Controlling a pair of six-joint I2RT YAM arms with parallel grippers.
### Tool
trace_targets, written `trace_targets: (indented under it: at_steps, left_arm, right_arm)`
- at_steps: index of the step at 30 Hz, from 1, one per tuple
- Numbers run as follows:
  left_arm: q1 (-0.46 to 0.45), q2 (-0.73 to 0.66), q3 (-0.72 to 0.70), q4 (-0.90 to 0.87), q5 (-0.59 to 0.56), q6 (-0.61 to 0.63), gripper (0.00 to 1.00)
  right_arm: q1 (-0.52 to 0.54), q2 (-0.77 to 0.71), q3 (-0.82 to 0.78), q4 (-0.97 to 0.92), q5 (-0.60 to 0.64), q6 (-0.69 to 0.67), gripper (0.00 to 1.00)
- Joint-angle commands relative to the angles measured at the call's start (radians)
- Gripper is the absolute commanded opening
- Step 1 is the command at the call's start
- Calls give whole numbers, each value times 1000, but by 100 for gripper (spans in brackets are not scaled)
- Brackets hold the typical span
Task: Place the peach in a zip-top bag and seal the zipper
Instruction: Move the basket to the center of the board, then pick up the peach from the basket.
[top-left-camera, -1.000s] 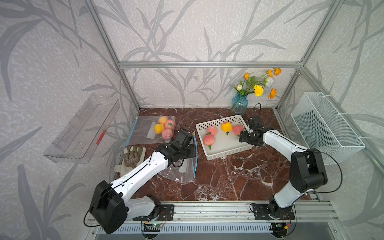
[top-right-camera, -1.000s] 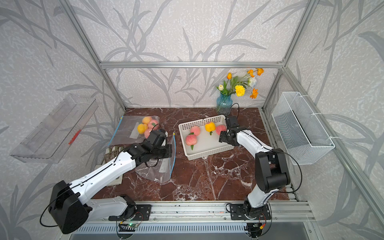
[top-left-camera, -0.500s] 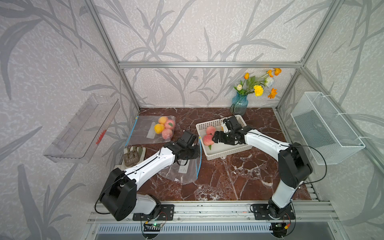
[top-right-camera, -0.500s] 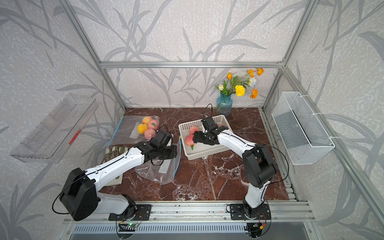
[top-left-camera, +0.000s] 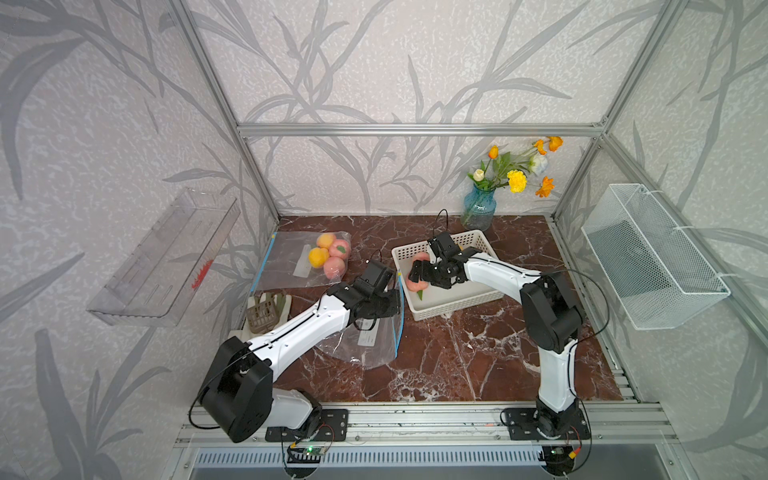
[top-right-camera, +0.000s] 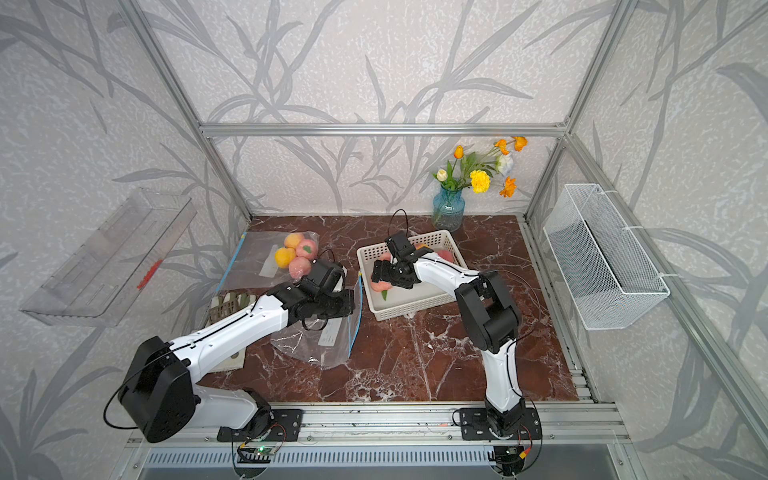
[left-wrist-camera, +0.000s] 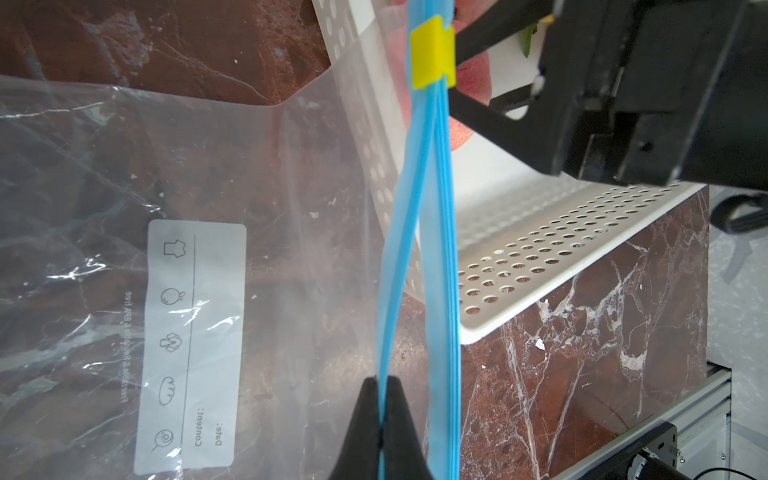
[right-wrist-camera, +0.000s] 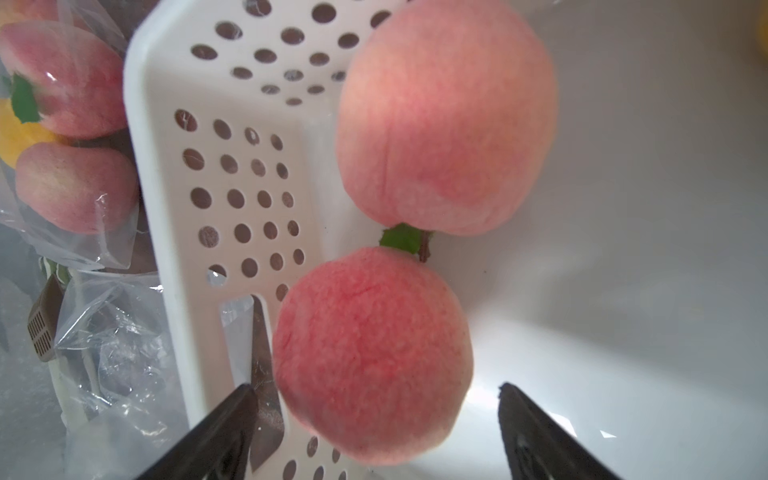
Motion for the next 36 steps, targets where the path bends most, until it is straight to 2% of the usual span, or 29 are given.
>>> trace_targets:
  at_steps: [1, 4, 8, 14, 18, 26, 29, 32, 36]
  left_arm:
    - [6, -22, 29, -5, -2, 11, 0]
    - [5, -24, 29, -5, -2, 10, 0]
    - [7, -23, 31, -6, 1, 9, 0]
    - [9, -37, 34, -8, -5, 6, 0]
    - [18, -58, 28, -6, -3, 1, 0]
    - [51, -121, -7, 38, 55, -22, 0]
    - [60, -132, -15, 57, 76, -37, 0]
    - [71, -138, -25, 90, 109, -56, 0]
    - [82, -136, -35, 120, 144, -83, 0]
  right_arm:
    - [1, 37, 34, -44, -10, 3, 86]
    - [1, 36, 19, -32, -9, 5, 82]
    - [0, 18, -3, -21, -9, -3, 71]
    - [-10, -101, -93, 30, -15, -30, 62]
    - [-29, -246, -211, 99, -55, -31, 61]
    - [-35, -583, -425, 186, -224, -79, 61]
    - [-25, -671, -508, 296, -282, -44, 61]
    - [-14, -731, -594, 466, -341, 52, 61]
    - [8, -765, -680, 649, -358, 153, 61]
